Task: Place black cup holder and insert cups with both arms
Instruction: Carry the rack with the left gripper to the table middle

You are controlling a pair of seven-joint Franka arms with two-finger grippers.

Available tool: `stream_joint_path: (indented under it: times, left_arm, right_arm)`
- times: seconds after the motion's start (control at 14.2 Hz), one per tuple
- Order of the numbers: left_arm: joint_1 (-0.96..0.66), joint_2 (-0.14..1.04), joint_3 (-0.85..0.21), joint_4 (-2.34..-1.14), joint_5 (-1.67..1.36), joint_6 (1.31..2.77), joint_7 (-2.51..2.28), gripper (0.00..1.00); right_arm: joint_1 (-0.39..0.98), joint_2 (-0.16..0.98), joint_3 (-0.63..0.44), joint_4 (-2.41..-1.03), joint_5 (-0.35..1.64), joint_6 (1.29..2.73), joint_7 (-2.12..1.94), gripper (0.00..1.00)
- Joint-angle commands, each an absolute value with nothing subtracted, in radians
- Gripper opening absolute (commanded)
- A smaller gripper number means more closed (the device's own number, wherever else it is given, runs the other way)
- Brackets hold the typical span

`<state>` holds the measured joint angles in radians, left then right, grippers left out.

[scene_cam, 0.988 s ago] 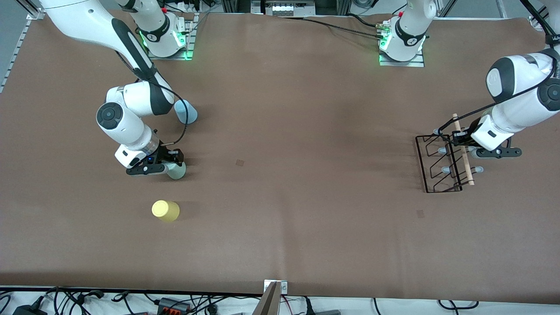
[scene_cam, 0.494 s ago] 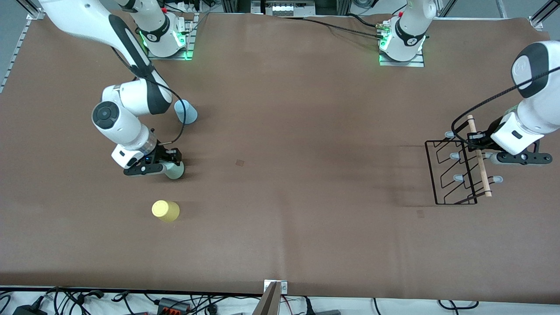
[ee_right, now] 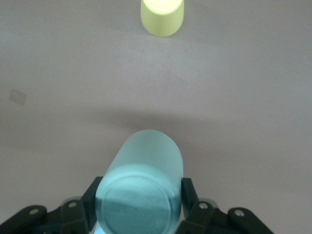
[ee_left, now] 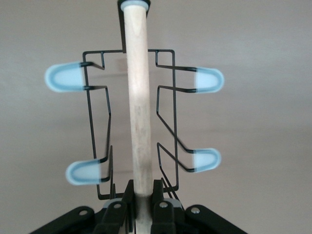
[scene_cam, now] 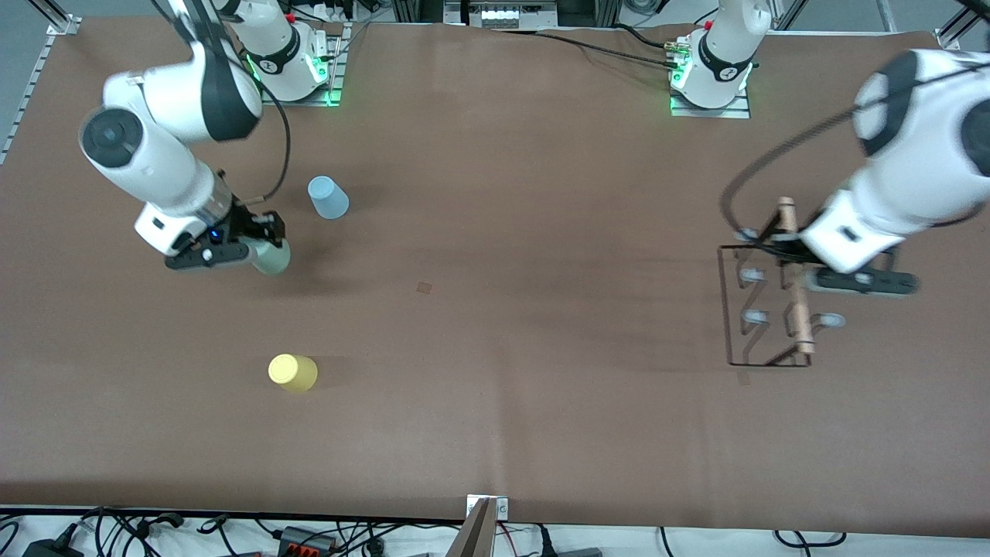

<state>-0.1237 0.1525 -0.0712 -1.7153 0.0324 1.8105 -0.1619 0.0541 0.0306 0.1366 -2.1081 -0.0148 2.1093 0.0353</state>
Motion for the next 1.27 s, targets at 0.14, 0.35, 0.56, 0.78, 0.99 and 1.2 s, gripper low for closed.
stream_joint_path:
  times: [0.14,0.35,0.56,0.78,0.99,1.2]
  left_arm:
    - [-0.360,0.181,-0.066,-1.671,0.031,1.775,-0.481,0.01]
    - [-0.471,0.230,-0.066,-1.629,0.032,1.776,-0.604,0.01]
    - [-0.544,0.296,-0.066,-1.582,0.031,1.779,-0.644,0.01]
    - [-0.589,0.356,-0.066,-1.543,0.029,1.782,-0.667,0.01]
    - [-0.615,0.387,-0.066,-1.542,0.029,1.817,-0.715,0.01]
    - [-0.638,0.419,-0.066,-1.543,0.029,1.893,-0.715,0.01]
  right_arm:
    - [0.051,-0.017,0.138,-2.088,-0.021,2.010,0.021,0.09]
    - [0.048,-0.017,0.137,-2.088,-0.021,2.014,0.020,0.09]
    - [0.046,-0.017,0.137,-2.091,-0.021,2.010,0.018,0.09]
    - [0.046,-0.017,0.135,-2.097,-0.021,2.008,0.009,0.09]
    - [0.043,-0.017,0.132,-2.100,-0.021,2.008,-0.020,0.10]
    - [0.043,-0.017,0.132,-2.100,-0.021,2.006,-0.020,0.10]
